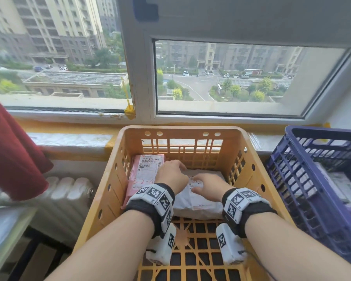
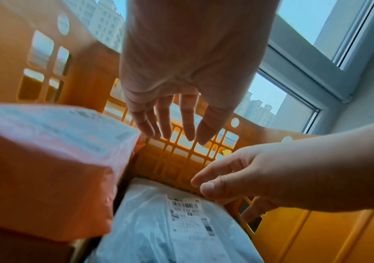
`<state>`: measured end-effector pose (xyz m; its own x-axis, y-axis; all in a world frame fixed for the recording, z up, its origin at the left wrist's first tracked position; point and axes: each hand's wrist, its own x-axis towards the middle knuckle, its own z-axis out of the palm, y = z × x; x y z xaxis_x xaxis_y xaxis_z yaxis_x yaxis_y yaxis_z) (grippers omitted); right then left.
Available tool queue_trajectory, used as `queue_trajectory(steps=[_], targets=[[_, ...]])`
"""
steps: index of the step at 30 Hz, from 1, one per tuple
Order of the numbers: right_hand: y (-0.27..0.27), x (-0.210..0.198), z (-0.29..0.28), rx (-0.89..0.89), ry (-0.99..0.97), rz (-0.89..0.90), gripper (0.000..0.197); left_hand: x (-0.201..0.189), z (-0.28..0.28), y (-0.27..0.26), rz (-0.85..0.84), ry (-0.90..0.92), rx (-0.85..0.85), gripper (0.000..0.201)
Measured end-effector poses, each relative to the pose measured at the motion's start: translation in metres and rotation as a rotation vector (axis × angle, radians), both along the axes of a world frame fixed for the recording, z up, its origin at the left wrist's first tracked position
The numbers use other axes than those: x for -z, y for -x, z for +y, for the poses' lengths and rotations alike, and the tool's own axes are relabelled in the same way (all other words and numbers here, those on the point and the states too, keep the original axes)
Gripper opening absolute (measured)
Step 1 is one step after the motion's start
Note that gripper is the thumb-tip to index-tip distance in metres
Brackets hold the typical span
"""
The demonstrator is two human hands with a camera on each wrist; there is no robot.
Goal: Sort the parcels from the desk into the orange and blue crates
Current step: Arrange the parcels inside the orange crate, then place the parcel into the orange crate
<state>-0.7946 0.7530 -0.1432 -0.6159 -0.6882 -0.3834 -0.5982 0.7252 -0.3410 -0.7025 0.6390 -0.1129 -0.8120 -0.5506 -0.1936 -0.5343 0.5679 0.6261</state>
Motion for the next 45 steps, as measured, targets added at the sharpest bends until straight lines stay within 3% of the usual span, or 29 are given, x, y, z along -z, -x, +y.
queue_trajectory(steps=[18, 24, 33, 45], targets=[[-0.072, -0.111, -0.034, -0.116, 0.178, 0.119, 0.024, -0.09, -0.028, -0.097, 0.181, 0.071, -0.253, 0.016], [-0.118, -0.147, -0.067, -0.126, 0.253, 0.161, 0.029, -0.119, -0.056, -0.151, 0.224, 0.114, -0.302, 0.021], [-0.236, -0.173, -0.154, -0.2, 0.376, 0.111, 0.034, -0.142, -0.119, -0.289, 0.249, 0.146, -0.435, 0.023], [-0.43, -0.15, -0.274, -0.325, 0.481, -0.128, 0.028, -0.117, -0.211, -0.494, 0.253, 0.151, -0.663, 0.018]])
